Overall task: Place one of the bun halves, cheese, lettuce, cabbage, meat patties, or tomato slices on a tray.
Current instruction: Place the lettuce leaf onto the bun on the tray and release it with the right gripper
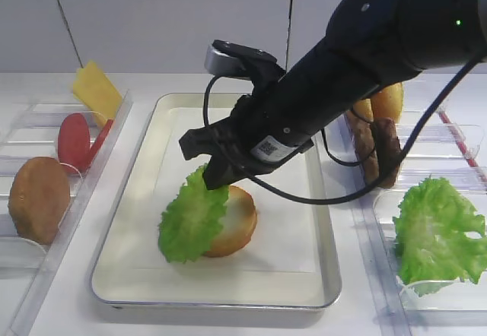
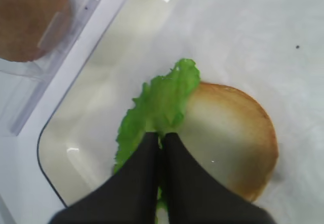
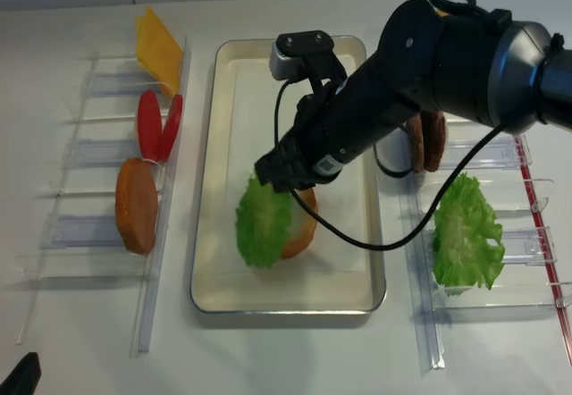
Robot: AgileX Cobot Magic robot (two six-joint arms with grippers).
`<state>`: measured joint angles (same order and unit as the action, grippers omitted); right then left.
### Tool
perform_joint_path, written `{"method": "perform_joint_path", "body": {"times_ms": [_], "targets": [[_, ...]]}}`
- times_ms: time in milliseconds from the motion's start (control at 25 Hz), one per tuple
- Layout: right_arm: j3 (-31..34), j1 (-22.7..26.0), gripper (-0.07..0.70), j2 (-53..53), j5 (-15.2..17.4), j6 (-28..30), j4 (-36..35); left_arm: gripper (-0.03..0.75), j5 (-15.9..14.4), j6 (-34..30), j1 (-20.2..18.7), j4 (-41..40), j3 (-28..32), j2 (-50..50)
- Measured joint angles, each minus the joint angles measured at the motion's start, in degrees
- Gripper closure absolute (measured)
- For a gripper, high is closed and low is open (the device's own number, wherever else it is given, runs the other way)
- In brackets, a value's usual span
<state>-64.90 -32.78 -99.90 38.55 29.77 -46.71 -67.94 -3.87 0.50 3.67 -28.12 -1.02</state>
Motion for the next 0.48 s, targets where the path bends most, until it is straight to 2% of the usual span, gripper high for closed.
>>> {"method": "perform_joint_path", "body": {"times_ms": [480], "targets": [[0.0,0.0,0.570,0.0,-1.4,-7.3,11.4,0.385,0.0,0.0,0.0,0.0,0.0,0.0]]}}
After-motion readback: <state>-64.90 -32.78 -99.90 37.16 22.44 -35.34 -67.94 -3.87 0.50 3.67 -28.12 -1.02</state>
